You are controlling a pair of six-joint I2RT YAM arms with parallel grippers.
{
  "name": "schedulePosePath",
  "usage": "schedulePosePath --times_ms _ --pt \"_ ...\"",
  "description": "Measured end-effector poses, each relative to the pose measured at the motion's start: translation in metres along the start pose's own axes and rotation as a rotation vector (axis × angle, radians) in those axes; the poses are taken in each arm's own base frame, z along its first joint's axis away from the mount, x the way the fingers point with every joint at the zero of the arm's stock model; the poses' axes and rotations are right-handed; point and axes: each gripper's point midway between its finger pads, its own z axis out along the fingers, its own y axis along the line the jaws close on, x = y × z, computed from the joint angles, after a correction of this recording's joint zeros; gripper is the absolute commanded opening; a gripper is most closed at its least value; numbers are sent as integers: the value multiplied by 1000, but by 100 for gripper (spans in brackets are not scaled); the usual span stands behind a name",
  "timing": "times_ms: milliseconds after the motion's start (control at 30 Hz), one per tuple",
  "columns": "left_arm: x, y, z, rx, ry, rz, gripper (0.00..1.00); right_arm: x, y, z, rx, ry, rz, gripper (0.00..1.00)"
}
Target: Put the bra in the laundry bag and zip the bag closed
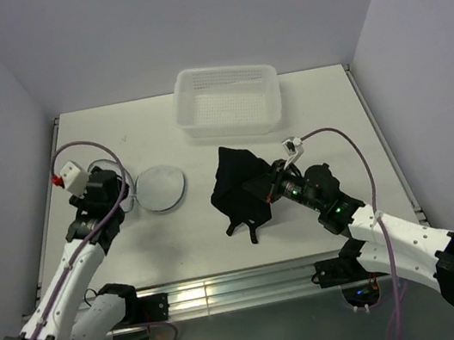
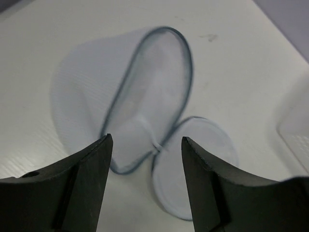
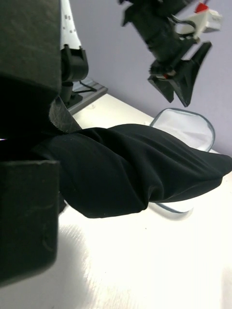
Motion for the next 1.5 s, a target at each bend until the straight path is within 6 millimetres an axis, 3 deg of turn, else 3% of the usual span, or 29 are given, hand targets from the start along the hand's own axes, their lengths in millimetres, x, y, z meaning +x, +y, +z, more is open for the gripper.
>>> schedulePosePath --times_ms 133,267,333,600,700,800,833,933,1033,1133,1333,1500 --pt "-20 27 24 -155 6 11 64 2 2 -5 2 10 -13 0" --pt "-48 27 33 -180 -3 12 63 -1 10 -9 -23 -2 -18 0" --pt "-53 27 41 -185 9 26 61 -2 14 -10 -36 -6 -20 0" --pt "-15 31 65 -172 180 127 49 -8 26 -19 -54 -16 -27 0" --pt "-10 29 66 -154 203 139 25 -16 35 -18 -65 -28 -32 0" --pt "-8 26 65 -134 214 143 13 -23 44 -17 -81 -41 -36 0" --pt "-7 24 65 -122 220 143 0 -25 47 -17 -85 -44 -36 0" --pt "-3 18 66 -91 234 133 0 -34 55 -15 -94 -58 -34 0" --pt "8 9 64 -33 265 106 0 -46 65 -14 -100 -86 -33 0" --pt "27 -16 52 62 308 82 0 -66 79 -10 -103 -125 -34 0" --pt "57 -102 -7 390 377 -19 0 -109 106 -1 -110 -219 -30 0" --pt "60 -122 -42 551 380 -198 0 -133 115 12 -87 -275 -13 0"
